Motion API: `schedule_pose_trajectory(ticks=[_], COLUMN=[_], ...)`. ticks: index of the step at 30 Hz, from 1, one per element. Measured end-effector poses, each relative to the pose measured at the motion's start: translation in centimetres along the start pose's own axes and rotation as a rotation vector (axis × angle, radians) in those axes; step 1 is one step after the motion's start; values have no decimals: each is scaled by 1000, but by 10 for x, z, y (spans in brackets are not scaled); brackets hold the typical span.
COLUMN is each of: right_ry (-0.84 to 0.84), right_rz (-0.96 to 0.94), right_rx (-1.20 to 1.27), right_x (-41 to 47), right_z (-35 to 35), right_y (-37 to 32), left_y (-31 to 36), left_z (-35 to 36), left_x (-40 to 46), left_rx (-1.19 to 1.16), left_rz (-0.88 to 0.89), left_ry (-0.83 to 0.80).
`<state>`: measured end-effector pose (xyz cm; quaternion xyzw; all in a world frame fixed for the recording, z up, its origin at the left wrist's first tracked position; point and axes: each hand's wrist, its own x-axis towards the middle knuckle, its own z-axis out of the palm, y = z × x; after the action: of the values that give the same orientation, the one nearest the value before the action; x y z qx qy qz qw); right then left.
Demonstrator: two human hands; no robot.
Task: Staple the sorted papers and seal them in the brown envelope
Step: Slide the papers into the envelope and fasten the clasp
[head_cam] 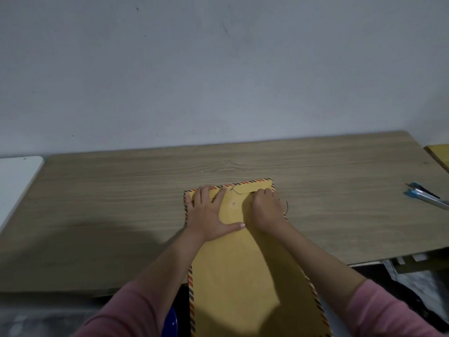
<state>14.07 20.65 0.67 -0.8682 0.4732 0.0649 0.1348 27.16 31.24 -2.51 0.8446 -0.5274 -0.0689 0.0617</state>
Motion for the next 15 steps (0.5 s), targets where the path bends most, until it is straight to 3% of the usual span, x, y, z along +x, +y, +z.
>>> schedule_pose_trajectory(ticks=[3, 9, 15], right_ry=[8, 47, 105], right_rz=[-46, -113, -204], right_rx=[1, 348, 226], right_x=[-10, -26, -17], right_z=[4, 8, 9], right_y=[6, 11, 7], left_y=[1, 3, -3], left_z=[0, -2, 1], left_x=[2, 4, 8], left_rx=[-37, -27, -20], left_rz=[-37, -32, 71], left_ry=[-7, -13, -64])
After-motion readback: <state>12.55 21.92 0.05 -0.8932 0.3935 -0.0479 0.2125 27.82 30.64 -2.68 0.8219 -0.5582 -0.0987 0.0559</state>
